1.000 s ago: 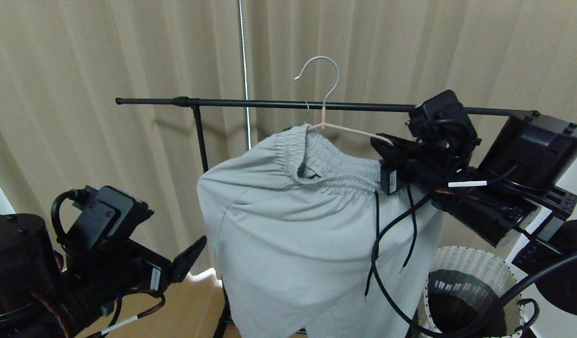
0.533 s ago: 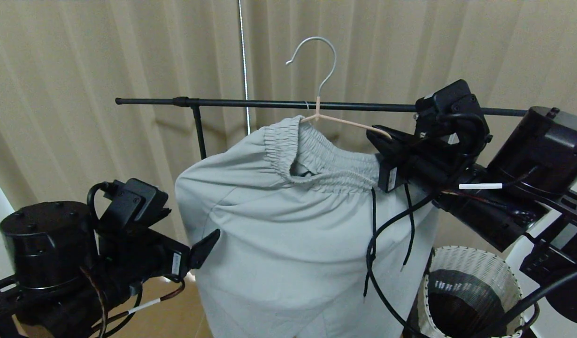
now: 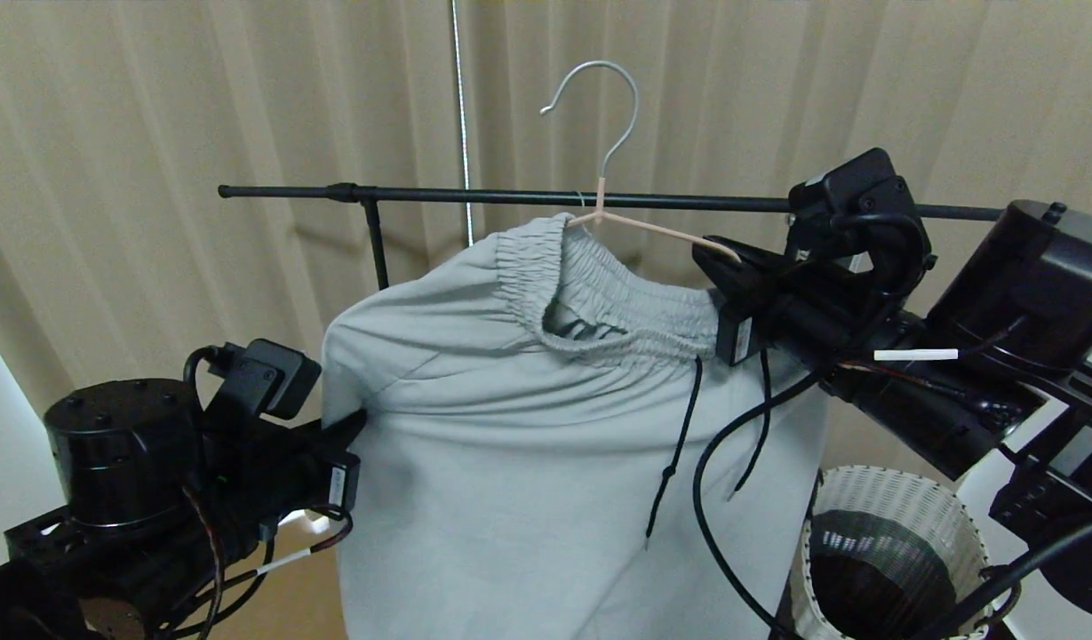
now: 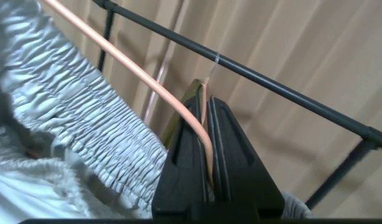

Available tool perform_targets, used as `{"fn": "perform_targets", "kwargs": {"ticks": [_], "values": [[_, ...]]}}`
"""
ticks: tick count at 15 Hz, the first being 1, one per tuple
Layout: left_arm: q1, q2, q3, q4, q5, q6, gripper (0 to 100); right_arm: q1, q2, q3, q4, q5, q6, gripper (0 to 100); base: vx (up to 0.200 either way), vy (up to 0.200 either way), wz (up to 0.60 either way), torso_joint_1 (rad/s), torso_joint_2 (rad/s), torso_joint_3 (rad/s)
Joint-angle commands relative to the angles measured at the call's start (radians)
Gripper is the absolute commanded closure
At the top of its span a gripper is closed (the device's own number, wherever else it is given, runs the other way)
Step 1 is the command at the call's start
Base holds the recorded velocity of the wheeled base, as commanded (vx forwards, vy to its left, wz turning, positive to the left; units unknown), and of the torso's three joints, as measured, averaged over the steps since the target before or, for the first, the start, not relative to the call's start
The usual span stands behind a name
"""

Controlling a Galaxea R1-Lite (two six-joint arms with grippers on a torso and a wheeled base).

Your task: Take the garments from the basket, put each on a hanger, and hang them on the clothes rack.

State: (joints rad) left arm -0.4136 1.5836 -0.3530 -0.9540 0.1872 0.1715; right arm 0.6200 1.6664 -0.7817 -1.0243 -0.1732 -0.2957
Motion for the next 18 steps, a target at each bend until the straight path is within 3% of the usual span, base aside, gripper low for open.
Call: {"fn": "perform_targets", "kwargs": {"ticks": [1,4,7,17,18], "values": [[0.039,0.001,0.029,-0.017,0.001,0.005,100,-0.023,0.000,-0.001,0.000,-0.002,-0.002,100,0.000,0.000,0.00,0.000,0.00,0.000],[0.108,0.004,0.081,-0.086,0.001,0.013,100,-0.057,-0.002,-0.004,0.001,-0.002,-0.002,100,0.000,0.000,0.00,0.000,0.00,0.000],[0.185,0.003,0.101,-0.107,0.003,0.072,100,-0.088,0.000,-0.011,0.001,-0.003,-0.003,100,0.000,0.000,0.00,0.000,0.00,0.000],[0.153,-0.040,0.104,-0.143,0.000,0.091,100,-0.089,-0.008,0.001,0.006,-0.009,-0.003,100,0.000,0.000,0.00,0.000,0.00,0.000],[0.145,-0.048,0.103,-0.143,0.000,0.089,0,-0.089,-0.008,0.001,0.007,-0.009,-0.003,100,0.000,0.000,0.00,0.000,0.00,0.000]]}}
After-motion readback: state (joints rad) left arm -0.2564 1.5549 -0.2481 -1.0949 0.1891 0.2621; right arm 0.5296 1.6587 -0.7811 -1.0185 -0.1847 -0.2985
